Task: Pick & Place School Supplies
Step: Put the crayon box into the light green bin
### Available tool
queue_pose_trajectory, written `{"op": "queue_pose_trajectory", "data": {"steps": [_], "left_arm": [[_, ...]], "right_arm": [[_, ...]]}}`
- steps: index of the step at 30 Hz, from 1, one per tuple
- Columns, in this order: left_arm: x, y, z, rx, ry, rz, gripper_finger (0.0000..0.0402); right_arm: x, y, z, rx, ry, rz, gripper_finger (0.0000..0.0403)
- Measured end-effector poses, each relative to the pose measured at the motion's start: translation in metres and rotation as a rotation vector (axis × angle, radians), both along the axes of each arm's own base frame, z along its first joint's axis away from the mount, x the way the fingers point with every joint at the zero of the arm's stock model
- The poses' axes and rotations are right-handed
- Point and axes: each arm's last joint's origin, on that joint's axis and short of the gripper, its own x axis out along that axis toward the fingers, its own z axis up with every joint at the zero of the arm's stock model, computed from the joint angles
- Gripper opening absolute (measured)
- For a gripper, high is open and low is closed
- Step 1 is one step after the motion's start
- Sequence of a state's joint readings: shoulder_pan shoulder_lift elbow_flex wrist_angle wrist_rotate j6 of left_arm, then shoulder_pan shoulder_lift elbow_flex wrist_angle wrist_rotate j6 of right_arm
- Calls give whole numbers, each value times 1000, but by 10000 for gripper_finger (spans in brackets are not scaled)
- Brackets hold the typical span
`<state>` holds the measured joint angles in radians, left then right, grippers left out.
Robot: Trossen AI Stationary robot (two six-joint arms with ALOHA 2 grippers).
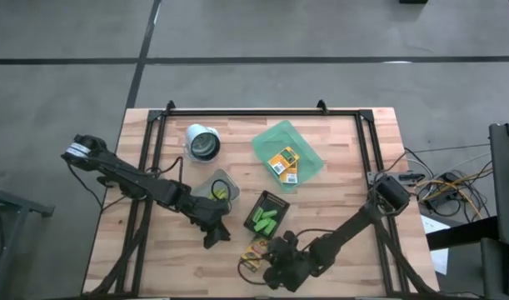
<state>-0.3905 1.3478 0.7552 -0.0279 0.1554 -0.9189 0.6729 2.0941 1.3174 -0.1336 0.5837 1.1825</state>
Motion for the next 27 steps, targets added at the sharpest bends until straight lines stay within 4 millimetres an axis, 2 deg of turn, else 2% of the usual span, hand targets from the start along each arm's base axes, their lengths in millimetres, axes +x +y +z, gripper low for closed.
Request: {"op": "queue_pose_trajectory", "data": {"steps": [3, 6, 8, 12, 14, 19, 24, 27], "left_arm": [[-2, -4, -6, -81, -47, 59, 99], [-8, -10, -13, -92, -134, 139, 99], [-13, -15, -17, -42, -217, 152, 99], [-25, -34, -15, 94, -397, 50, 99], [-30, -38, -18, 59, -355, 118, 99], [-29, -36, -18, -154, -252, 326, 99], [-24, -40, -7, -209, -257, 352, 99], [-13, -46, -1, -172, -290, 355, 99]], "right_arm": [[0, 0, 1, -24, -14, -3, 8], [0, 0, 1, -46, -10, 21, 8], [1, 0, 1, -62, -7, 35, 8], [0, 1, 1, -67, -2, 52, 8], [0, 1, 0, -60, 12, 79, 8], [-1, 3, 0, -59, 38, 140, 8], [-1, 3, 0, -87, 42, 163, 8], [-1, 3, 0, -105, 43, 178, 8]]}}
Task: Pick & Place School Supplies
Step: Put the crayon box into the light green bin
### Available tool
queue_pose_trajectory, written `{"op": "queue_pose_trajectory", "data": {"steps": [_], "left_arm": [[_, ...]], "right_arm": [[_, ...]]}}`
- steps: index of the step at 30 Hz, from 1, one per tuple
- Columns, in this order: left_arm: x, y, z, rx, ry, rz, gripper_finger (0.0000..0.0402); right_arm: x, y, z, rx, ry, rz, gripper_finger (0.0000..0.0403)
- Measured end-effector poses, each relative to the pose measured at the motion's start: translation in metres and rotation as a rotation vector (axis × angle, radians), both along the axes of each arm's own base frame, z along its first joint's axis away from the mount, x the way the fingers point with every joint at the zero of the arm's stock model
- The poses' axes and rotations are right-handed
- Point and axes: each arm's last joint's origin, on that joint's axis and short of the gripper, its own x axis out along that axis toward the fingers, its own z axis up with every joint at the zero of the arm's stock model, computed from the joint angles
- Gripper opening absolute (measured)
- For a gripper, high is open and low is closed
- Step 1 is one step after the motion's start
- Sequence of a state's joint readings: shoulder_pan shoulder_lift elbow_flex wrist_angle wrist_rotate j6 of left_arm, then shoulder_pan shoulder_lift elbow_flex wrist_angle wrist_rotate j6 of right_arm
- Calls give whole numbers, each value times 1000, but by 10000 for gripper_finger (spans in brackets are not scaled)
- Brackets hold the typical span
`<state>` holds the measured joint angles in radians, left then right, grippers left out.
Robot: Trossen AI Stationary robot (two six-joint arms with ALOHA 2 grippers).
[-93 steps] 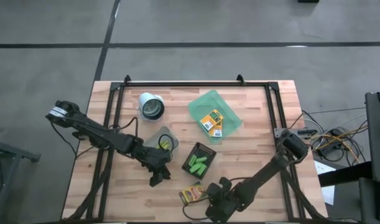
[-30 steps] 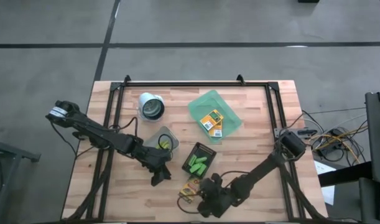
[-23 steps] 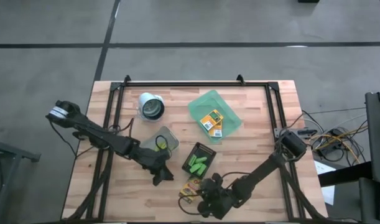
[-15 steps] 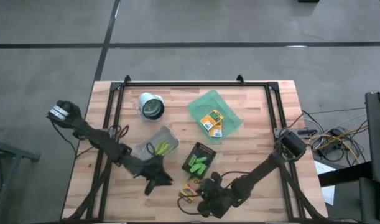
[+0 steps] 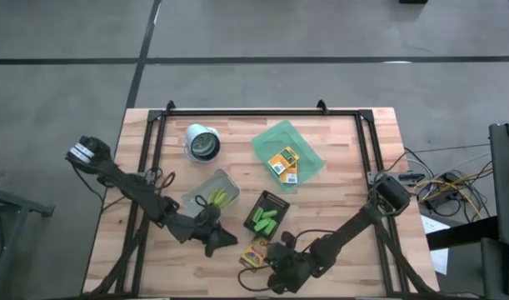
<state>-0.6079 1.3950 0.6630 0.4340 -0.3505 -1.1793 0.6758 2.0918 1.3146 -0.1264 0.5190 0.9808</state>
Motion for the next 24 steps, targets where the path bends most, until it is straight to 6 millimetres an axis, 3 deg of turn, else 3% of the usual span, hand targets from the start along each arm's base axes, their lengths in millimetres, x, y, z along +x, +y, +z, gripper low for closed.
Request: {"op": "queue_pose_trajectory", "data": {"steps": [10, 24], "left_arm": [[44, -29, -23, 73, 198, -115, 99], [52, -20, -62, 40, 332, -72, 99]], "right_arm": [[-1, -1, -1, -12, 3, 3, 8], [0, -6, -2, -54, -64, -116, 8]]}}
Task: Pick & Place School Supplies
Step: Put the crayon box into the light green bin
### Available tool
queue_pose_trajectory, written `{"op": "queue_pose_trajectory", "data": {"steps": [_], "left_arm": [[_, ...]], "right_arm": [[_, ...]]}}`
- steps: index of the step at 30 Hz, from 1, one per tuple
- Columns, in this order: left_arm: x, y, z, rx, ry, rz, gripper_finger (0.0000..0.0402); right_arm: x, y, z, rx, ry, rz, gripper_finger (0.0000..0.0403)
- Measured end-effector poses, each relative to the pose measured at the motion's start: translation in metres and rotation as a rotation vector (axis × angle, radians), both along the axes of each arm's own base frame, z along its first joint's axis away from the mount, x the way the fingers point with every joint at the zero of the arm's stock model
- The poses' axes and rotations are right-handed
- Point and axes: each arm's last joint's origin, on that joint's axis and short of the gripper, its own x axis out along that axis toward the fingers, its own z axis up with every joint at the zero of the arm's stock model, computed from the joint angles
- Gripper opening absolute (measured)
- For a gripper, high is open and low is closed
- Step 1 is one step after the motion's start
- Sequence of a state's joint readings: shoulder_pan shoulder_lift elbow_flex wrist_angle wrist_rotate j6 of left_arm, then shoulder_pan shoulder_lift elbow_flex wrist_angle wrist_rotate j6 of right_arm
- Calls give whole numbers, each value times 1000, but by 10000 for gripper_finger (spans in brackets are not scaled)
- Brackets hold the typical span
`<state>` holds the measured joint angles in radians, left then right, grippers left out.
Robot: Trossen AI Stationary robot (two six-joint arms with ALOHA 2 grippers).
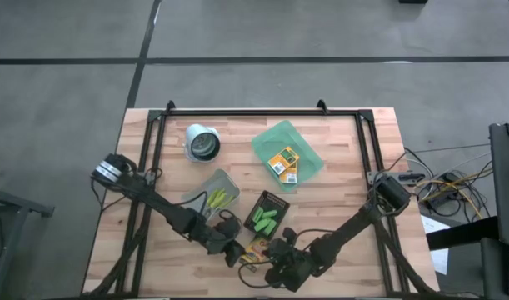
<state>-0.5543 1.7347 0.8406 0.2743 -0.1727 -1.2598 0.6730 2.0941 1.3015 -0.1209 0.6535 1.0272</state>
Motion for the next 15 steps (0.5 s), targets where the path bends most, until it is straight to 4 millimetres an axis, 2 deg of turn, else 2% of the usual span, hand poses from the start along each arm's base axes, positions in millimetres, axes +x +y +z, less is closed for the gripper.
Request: {"op": "queue_pose_trajectory", "data": {"steps": [15], "left_arm": [[5, 8, -4, -7, -16, -2, 99]], "right_arm": [[-3, -3, -8, 56, 43, 1, 8]]}}
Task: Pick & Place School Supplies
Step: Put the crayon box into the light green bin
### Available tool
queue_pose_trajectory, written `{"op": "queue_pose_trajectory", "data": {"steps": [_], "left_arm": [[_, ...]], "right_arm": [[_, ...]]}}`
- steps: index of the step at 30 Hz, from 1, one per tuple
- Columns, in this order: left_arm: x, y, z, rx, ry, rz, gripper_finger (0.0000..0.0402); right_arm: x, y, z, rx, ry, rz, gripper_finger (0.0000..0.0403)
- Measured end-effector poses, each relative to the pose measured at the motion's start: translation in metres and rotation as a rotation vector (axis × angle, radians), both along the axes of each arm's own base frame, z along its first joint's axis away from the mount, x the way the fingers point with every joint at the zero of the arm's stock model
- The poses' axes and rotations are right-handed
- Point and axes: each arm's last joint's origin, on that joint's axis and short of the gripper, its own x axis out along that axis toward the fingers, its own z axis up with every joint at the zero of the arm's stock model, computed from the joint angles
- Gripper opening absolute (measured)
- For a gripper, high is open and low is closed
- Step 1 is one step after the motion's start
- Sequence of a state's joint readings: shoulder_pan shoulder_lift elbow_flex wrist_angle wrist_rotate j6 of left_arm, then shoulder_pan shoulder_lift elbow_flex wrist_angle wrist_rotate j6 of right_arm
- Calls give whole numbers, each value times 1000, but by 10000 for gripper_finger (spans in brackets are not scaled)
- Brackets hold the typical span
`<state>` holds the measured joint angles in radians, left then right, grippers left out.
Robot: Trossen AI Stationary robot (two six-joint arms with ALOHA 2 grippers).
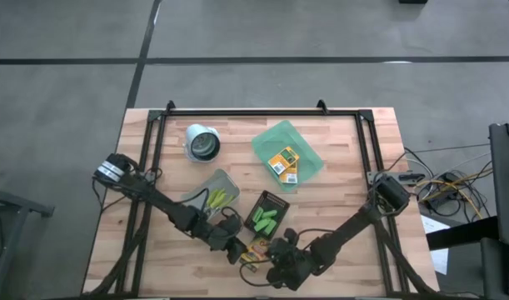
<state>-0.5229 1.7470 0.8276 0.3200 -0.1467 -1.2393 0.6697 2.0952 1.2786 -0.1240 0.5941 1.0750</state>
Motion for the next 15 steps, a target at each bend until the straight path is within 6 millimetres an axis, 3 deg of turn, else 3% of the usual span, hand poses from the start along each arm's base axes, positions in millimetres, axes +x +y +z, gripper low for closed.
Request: {"op": "queue_pose_trajectory", "data": {"steps": [15], "left_arm": [[3, 3, 1, 40, -26, -20, 99]], "right_arm": [[-1, -7, -7, -9, 16, -11, 8]]}}
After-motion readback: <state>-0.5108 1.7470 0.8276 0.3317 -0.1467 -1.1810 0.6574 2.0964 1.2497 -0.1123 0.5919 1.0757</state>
